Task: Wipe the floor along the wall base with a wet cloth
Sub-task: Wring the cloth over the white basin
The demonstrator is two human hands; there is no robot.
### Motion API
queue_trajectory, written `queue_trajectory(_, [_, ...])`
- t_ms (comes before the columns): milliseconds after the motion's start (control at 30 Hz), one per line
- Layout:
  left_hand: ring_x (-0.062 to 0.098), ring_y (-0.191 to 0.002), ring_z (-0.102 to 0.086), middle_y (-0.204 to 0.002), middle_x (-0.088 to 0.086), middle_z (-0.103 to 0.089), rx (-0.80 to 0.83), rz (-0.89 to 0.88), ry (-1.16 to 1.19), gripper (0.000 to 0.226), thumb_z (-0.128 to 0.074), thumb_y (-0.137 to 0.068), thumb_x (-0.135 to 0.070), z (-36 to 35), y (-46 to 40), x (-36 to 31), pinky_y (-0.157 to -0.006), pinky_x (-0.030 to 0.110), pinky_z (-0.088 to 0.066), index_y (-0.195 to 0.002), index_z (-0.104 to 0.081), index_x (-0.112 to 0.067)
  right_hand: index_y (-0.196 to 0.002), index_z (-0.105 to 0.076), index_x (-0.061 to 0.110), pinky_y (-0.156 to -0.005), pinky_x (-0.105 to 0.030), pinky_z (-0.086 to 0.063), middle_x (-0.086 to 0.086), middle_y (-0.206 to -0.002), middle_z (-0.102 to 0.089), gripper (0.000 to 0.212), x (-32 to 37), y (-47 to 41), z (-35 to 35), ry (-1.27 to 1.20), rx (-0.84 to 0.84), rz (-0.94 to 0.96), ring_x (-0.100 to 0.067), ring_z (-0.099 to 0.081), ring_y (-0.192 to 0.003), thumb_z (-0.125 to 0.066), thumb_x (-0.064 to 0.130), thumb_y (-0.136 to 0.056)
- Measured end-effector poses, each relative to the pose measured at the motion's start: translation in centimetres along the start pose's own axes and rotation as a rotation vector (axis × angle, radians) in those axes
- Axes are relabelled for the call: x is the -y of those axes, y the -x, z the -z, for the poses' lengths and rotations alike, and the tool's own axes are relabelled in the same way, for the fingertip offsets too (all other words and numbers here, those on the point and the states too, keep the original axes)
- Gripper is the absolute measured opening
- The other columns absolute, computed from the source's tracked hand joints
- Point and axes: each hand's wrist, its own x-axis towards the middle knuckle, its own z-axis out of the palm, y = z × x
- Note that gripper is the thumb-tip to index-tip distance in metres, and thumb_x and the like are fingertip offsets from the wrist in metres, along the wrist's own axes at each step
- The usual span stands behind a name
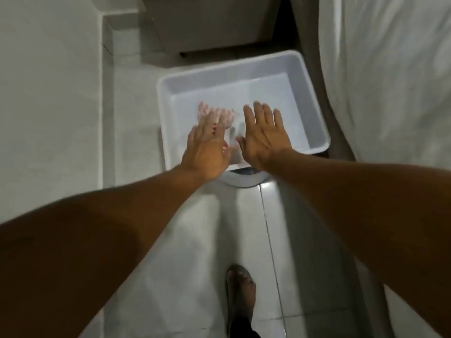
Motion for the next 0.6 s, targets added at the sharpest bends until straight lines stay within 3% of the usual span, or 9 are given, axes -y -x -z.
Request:
queue_trajectory(200, [0.032, -0.157, 0.01, -0.171, 0.005, 0.006, 0.037, 0.087, -0.07, 0.068, -0.043, -0.104, -0.047, -2.3, -5.1, 0.4, -0.127, 0.049, -0.002, -0.158, -0.003, -0.033, -0.162, 0.002, 0.008, -0.126, -0.052, 0.002, -0.02, -0.172, 0.001, 0.069, -1.0, -1.7, -1.7, -0.042, 0.012, 0.026, -0.038, 0.002, -0.158, -0.026, 0.04, -0.107])
queue_trajectory(400, [0.026, -0.157, 0.013, -0.171, 0.002, 0.009, 0.203, 0.138, -0.009, 0.083, -0.05, -0.096, 0.009, -1.8, -6.4, -0.2, -0.131, 0.045, 0.0, -0.158, -0.01, -0.028, -0.162, -0.001, 0.008, -0.126, -0.051, 0.002, -0.02, -0.172, 0.001, 0.066, -1.0, -2.3, -0.8, -0.068, 0.055, 0.047, -0.037, 0.003, -0.159, -0.026, 0.035, -0.108])
queue_trajectory(500, [0.024, -0.158, 0.002, -0.171, 0.004, -0.003, 0.181, 0.148, 0.064, 0.079, -0.05, -0.093, 0.015, -0.3, -6.0, -0.4, -0.131, 0.04, -0.006, -0.158, -0.019, -0.017, -0.162, -0.002, 0.009, -0.126, -0.05, 0.005, -0.019, -0.172, 0.002, 0.064, -0.2, -1.6, 0.2, -0.072, 0.055, 0.053, -0.036, 0.004, -0.159, -0.025, 0.034, -0.108])
queue_trajectory(600, [0.022, -0.158, -0.006, -0.17, 0.003, -0.01, 0.081, 0.205, 0.247, 0.07, -0.052, -0.098, 0.008, 1.7, -4.1, -0.8, -0.13, 0.035, -0.01, -0.157, -0.022, -0.015, -0.162, 0.0, 0.01, -0.126, -0.048, 0.007, -0.018, -0.172, 0.004, 0.065, 1.2, -0.3, 1.2, -0.093, 0.056, 0.063, -0.035, 0.005, -0.159, -0.025, 0.035, -0.108])
